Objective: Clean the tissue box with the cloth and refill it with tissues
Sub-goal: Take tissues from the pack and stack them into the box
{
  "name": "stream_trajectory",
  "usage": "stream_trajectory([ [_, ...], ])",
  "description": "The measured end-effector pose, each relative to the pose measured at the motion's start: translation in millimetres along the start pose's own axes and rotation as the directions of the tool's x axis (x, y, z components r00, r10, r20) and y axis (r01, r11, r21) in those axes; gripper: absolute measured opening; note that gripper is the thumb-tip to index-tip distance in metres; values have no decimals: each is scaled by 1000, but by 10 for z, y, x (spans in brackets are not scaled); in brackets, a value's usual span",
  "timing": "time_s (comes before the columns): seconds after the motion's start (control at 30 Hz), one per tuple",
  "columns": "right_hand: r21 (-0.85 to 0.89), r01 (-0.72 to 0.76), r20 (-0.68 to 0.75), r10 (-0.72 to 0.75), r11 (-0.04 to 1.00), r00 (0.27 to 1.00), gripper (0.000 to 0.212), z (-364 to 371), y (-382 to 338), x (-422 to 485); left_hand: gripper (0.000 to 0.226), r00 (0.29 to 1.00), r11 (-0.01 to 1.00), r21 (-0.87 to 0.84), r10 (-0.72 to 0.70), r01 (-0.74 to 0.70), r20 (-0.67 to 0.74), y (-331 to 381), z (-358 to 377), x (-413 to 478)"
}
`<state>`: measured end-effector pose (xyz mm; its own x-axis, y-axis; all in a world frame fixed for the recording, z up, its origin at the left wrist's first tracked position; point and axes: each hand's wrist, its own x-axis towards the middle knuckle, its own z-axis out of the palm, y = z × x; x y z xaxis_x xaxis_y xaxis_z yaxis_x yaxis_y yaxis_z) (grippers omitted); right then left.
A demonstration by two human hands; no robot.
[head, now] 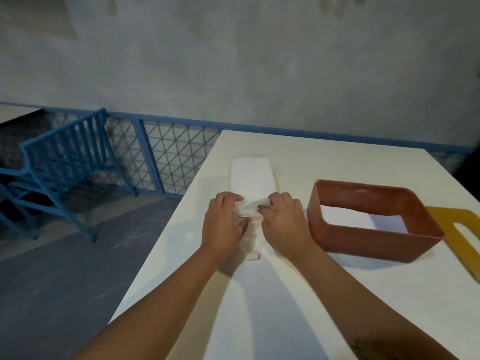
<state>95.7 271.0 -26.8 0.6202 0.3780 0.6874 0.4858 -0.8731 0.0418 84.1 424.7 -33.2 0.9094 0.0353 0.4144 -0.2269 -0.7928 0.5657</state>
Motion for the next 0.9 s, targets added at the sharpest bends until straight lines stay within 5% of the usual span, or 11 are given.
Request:
stream_trajectory([
  [0.3, -76, -11, 17, 12, 997, 1000, 14, 54, -44, 46, 34, 998, 999, -40, 17, -19, -58, -51, 87, 8],
  [0.63, 94, 12, -166, 4, 996, 986, 7, -183, -118, -310, 48, 996, 999, 24, 46, -44, -72, -100, 113, 2],
  [0.9, -44, 32, 25, -31, 999, 999, 27, -209, -97, -292, 58, 970, 989, -43, 130, -142, -208, 36, 124, -215],
])
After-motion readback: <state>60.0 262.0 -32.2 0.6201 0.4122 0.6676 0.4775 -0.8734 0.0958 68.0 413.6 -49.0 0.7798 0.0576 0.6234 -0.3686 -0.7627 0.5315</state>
